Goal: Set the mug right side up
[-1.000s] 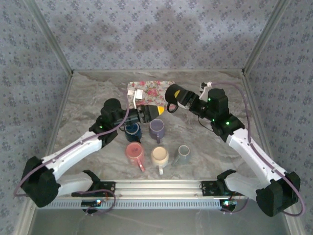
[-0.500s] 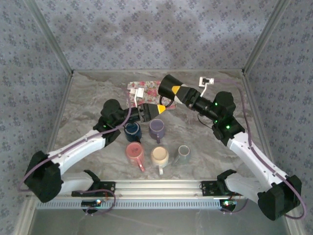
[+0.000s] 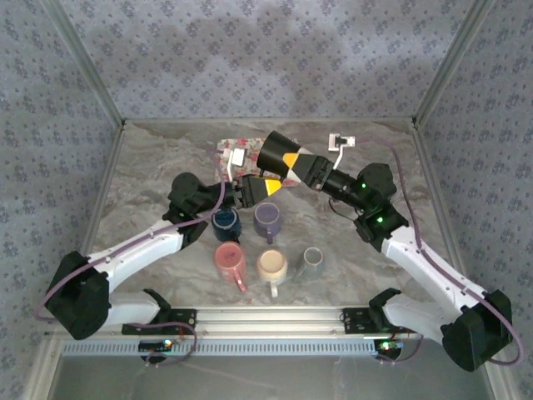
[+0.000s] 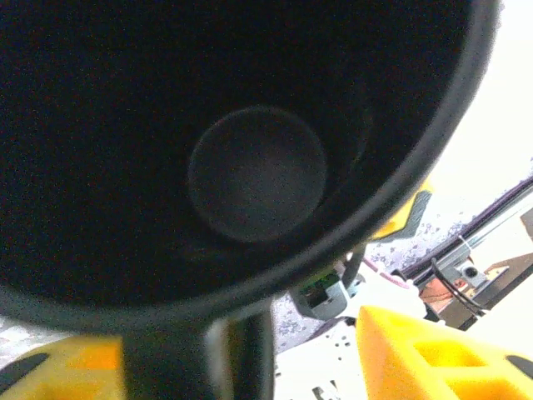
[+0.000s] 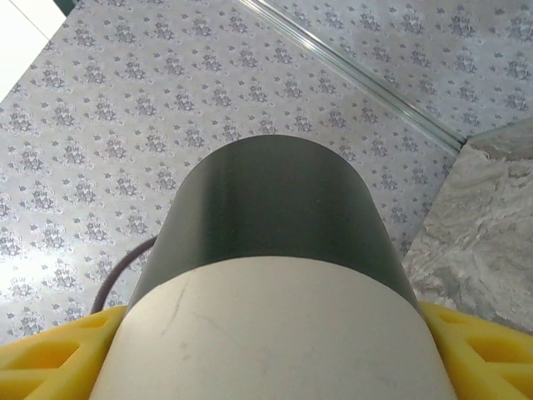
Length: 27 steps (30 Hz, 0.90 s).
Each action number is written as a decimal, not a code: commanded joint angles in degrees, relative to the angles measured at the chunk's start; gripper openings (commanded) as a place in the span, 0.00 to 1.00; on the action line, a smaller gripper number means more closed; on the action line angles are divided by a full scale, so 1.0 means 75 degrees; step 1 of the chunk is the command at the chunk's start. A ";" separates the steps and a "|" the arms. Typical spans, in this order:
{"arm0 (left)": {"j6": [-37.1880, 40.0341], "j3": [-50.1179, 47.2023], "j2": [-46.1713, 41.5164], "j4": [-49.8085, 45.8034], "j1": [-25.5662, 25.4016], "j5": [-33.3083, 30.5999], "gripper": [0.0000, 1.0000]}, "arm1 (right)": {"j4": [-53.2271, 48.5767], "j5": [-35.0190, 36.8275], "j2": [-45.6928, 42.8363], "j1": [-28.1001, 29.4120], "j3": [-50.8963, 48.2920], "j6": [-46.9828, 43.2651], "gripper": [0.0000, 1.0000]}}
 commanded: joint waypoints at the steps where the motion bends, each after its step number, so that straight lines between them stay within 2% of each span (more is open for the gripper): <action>1: 0.0136 0.0021 -0.0226 0.0422 0.0035 0.0110 0.46 | 0.1120 -0.0038 -0.0108 0.0164 -0.0070 0.0149 0.00; 4: 0.0224 0.0039 -0.0317 0.0362 0.0037 0.0117 0.36 | 0.1080 -0.0023 -0.0142 0.0215 -0.0159 0.0117 0.00; 11: 0.0296 0.0055 -0.0422 0.0358 0.0029 0.0223 0.03 | 0.1115 0.0042 -0.0207 0.0313 -0.0336 0.0122 0.00; 12: 0.0308 0.0056 -0.0448 0.0341 0.0036 0.0229 0.00 | 0.1115 0.0042 -0.0203 0.0332 -0.0352 0.0109 0.00; 15: 0.0538 0.0065 -0.0604 0.0085 0.0037 0.0229 0.00 | 0.0983 0.0087 -0.0224 0.0378 -0.0405 0.0052 0.04; 16: 0.0694 0.0089 -0.0684 -0.0158 0.0036 0.0234 0.00 | 0.0837 0.0119 -0.0248 0.0370 -0.0407 -0.0013 0.11; 20: 0.1478 0.0255 -0.1046 -0.1400 0.0038 0.0159 0.00 | -0.0078 0.0483 -0.0501 0.0398 -0.0360 -0.0425 0.64; 23: 0.2133 0.0396 -0.1401 -0.2454 0.0038 -0.0187 0.00 | -0.0517 0.1040 -0.0981 0.0360 -0.0540 -0.0734 0.94; 24: 0.2443 0.0474 -0.1511 -0.2953 0.0041 -0.0338 0.00 | -0.0622 0.1286 -0.1156 0.0335 -0.0632 -0.0838 1.00; 27: 0.3242 0.0781 -0.1716 -0.4343 0.0146 -0.0995 0.00 | -0.1217 0.1637 -0.1501 0.0126 -0.0746 -0.1135 1.00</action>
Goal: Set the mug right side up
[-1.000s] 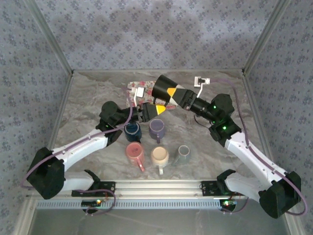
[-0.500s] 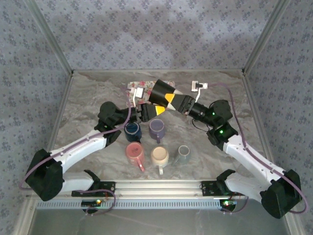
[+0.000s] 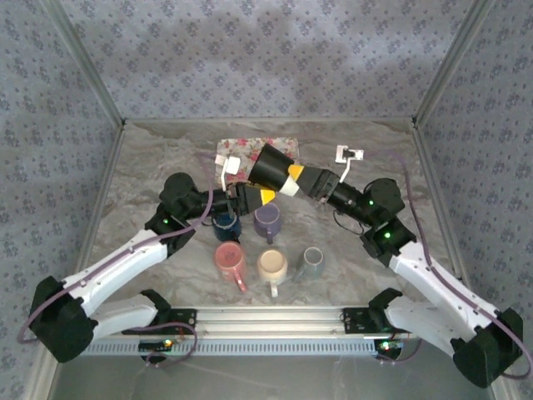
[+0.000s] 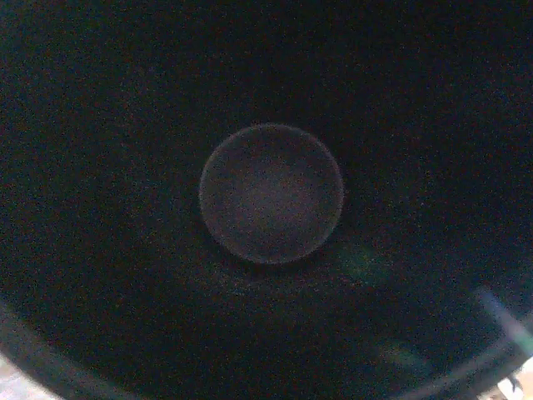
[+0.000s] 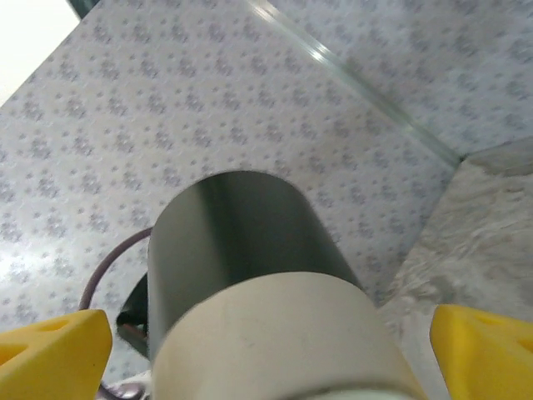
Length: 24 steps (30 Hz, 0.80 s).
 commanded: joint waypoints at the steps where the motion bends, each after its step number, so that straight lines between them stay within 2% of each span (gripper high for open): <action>1: 0.1523 0.0746 -0.0359 -0.1369 0.0197 -0.0922 0.00 | -0.0932 0.0847 -0.0418 -0.0214 -0.0141 -0.0592 1.00; 4: 0.2063 0.1055 -0.0193 -0.2163 0.0469 -0.1622 0.00 | -0.1899 0.0998 -0.0589 -0.0402 -0.0050 -0.0969 1.00; 8: 0.3668 0.1829 0.0393 -0.3665 0.0618 -0.3477 0.00 | -0.2866 0.1347 -0.0862 -0.0568 0.0021 -0.1452 1.00; 11: 0.4253 0.1970 0.1170 -0.3528 0.0750 -0.4614 0.00 | -0.3303 0.1577 -0.1113 -0.0633 0.0035 -0.1686 0.99; 13: 0.4553 0.2148 0.1818 -0.3388 0.0857 -0.5298 0.00 | -0.3494 0.2266 -0.1259 -0.0664 0.0075 -0.1445 0.99; 14: 0.4856 0.2252 0.2177 -0.3295 0.0879 -0.5610 0.00 | -0.3789 0.2116 -0.1267 -0.0685 0.0124 -0.1264 0.99; 16: 0.5243 0.2231 0.2789 -0.2775 0.0943 -0.6274 0.00 | -0.3970 0.1959 -0.1300 -0.0829 0.0319 -0.1812 0.98; 19: 0.5308 0.2287 0.3634 -0.1969 0.1280 -0.6385 0.00 | -0.3588 0.1423 -0.1417 -0.0855 0.0152 -0.2283 0.95; 24: 0.5168 0.3337 0.5061 -0.2187 0.1888 -0.5691 0.00 | -0.3756 0.1264 -0.1418 -0.0873 -0.0054 -0.2347 0.95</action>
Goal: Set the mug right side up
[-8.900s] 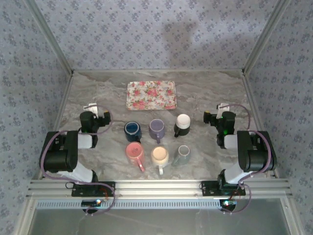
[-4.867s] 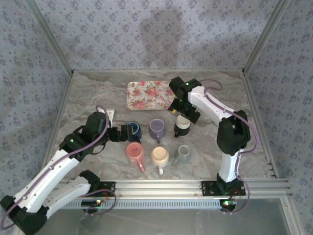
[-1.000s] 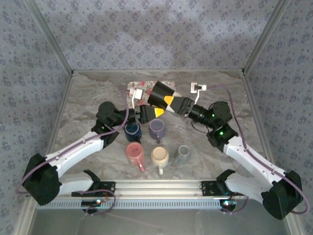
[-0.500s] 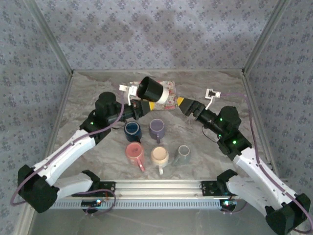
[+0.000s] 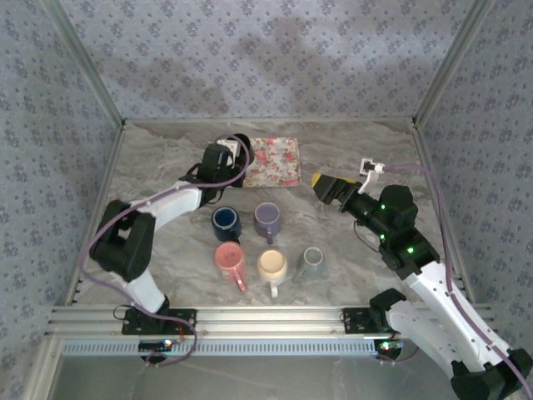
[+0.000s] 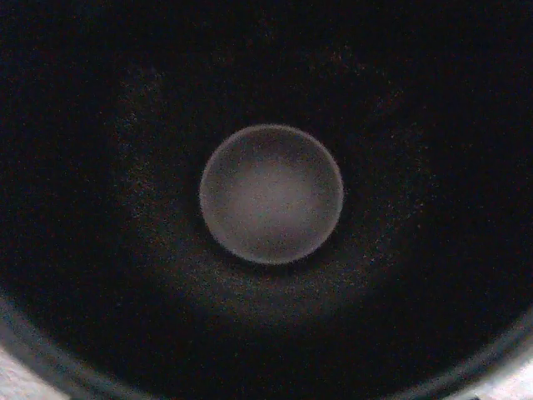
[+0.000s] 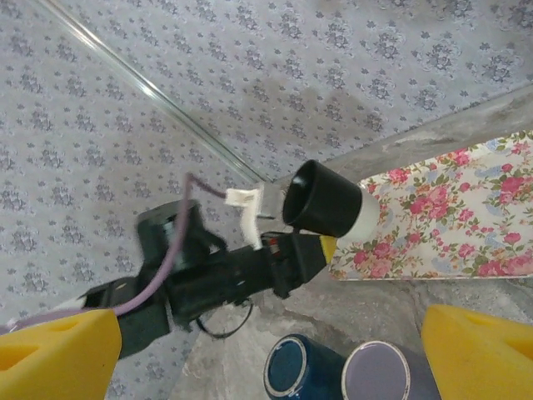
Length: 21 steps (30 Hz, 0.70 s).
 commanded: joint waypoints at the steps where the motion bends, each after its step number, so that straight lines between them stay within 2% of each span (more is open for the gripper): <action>1: 0.0327 0.1095 0.0356 0.0949 0.0276 0.0083 0.00 | -0.0182 -0.0155 -0.0132 -0.0036 -0.0108 -0.0368 0.95; 14: 0.0893 0.2637 0.2174 0.0368 0.0647 -0.0240 0.00 | -0.0184 0.0049 -0.0280 -0.0062 -0.0559 -0.0601 0.95; 21: 0.0828 0.3414 0.2595 -0.0571 0.0624 -0.1042 0.00 | -0.0372 0.0165 -0.0245 -0.0070 -0.0489 -0.0714 0.95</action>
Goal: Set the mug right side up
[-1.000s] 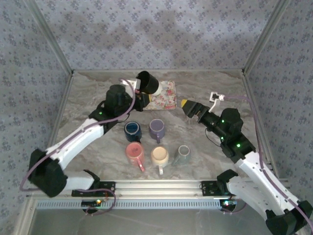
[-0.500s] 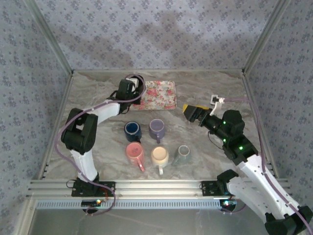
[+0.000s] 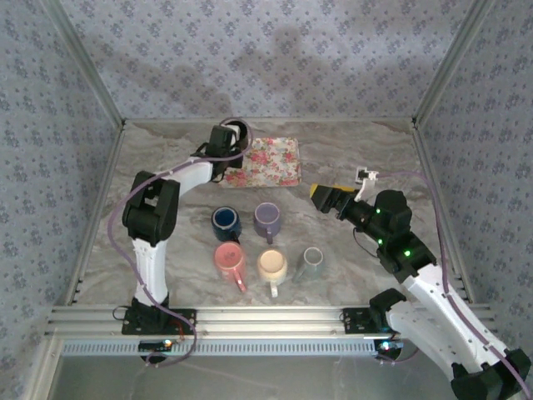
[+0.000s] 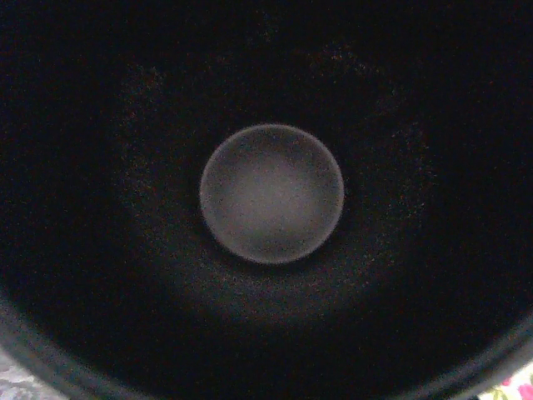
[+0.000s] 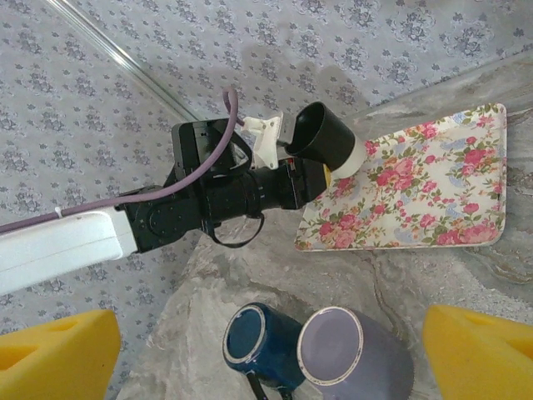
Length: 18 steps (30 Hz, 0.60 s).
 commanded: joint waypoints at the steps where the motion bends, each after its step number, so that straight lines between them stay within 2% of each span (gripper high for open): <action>1: 0.0120 0.0663 -0.0022 -0.0030 0.0041 -0.0505 0.00 | -0.0175 0.0192 -0.0082 -0.0051 0.0057 -0.0207 0.95; 8: -0.0025 0.0706 0.0116 -0.0094 0.0111 -0.0461 0.00 | -0.0648 0.0680 -0.0224 -0.0061 0.0016 -0.0104 0.92; 18: -0.0286 0.1079 0.0393 -0.0462 0.0214 -0.0474 0.00 | -0.0845 0.0716 -0.0231 -0.0074 0.0038 -0.0132 0.94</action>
